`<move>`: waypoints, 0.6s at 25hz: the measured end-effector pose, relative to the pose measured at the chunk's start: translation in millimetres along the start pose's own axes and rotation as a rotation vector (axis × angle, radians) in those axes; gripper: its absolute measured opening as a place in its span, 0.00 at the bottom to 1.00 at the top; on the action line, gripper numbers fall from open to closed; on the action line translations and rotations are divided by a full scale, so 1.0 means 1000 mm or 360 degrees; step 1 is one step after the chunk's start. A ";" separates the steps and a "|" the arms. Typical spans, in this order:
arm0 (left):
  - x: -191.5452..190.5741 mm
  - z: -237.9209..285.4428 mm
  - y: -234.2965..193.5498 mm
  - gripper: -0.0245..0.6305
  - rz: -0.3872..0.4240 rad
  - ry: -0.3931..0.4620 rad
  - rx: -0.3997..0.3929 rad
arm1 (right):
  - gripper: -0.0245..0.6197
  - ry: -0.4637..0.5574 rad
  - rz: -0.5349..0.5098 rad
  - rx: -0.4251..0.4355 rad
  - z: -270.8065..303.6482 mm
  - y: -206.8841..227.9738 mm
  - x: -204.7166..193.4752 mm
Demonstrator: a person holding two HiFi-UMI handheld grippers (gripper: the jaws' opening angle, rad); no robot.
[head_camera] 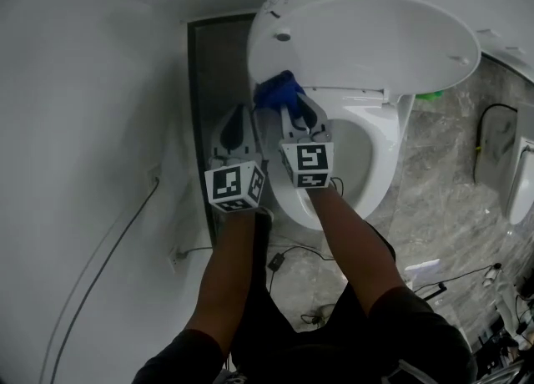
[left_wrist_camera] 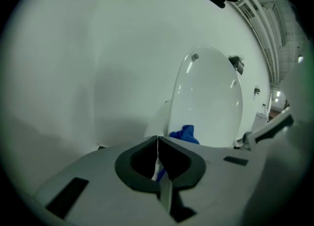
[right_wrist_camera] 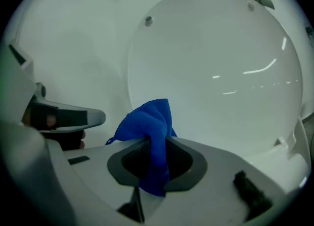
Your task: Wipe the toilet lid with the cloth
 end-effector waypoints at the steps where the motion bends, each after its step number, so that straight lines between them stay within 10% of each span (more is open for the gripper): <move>1: -0.002 -0.002 0.000 0.06 0.0005 -0.0008 -0.0010 | 0.14 -0.0037 0.0048 -0.0043 0.004 0.004 -0.005; 15: -0.006 0.011 0.064 0.06 0.0168 -0.0061 -0.0215 | 0.14 -0.0152 0.0096 -0.0355 -0.015 0.101 -0.001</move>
Point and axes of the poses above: the fingertips, and each gripper's own axes: z forward along the fingers, y to its right, x out of its top, the point moved 1 cm from there along -z, backward along the fingers, and after that the axes turned 14 degrees about z, right-handed, at the moved point
